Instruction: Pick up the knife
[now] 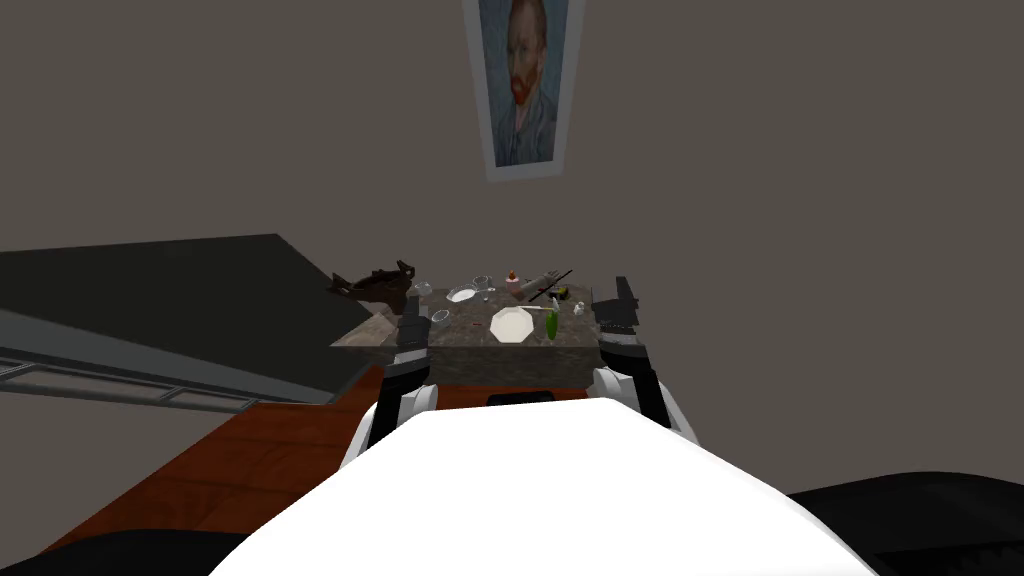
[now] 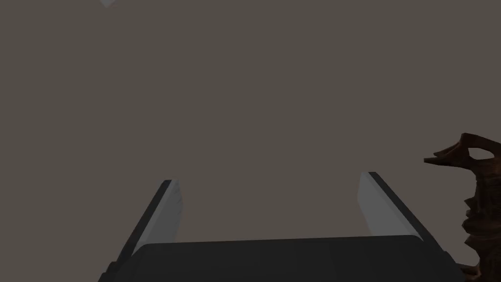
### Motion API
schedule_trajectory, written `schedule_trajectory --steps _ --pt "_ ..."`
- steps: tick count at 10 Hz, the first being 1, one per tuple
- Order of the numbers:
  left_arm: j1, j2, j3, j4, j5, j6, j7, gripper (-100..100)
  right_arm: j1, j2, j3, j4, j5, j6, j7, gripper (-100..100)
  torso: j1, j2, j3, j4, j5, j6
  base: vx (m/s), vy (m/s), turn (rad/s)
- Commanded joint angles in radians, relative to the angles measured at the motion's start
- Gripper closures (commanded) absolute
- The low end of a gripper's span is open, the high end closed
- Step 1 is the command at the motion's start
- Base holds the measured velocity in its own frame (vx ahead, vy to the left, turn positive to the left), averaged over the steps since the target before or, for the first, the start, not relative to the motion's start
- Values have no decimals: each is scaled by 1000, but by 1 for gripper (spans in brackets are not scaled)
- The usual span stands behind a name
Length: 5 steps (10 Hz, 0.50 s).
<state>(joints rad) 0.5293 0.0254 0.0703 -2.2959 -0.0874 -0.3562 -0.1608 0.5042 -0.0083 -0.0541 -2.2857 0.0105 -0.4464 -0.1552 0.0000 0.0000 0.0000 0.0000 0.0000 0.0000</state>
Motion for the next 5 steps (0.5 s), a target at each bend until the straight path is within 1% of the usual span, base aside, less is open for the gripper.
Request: schedule_trajectory --steps 1,3,5 --pt "0 0 0 0 0 0 0 0 -8 -28 0 7 4 -4 0 -100 0 0 0 0 0 0 -9 20 127" --pt "0 0 0 0 0 0 0 0 -28 -77 -1 25 13 -14 -1 -100 3 1 0 0 1 -1 -22 58 227" --pt "0 0 0 0 0 0 0 0 -56 -137 -1 53 27 -29 -3 -100 5 1 1 0 1 -1 -25 77 330"
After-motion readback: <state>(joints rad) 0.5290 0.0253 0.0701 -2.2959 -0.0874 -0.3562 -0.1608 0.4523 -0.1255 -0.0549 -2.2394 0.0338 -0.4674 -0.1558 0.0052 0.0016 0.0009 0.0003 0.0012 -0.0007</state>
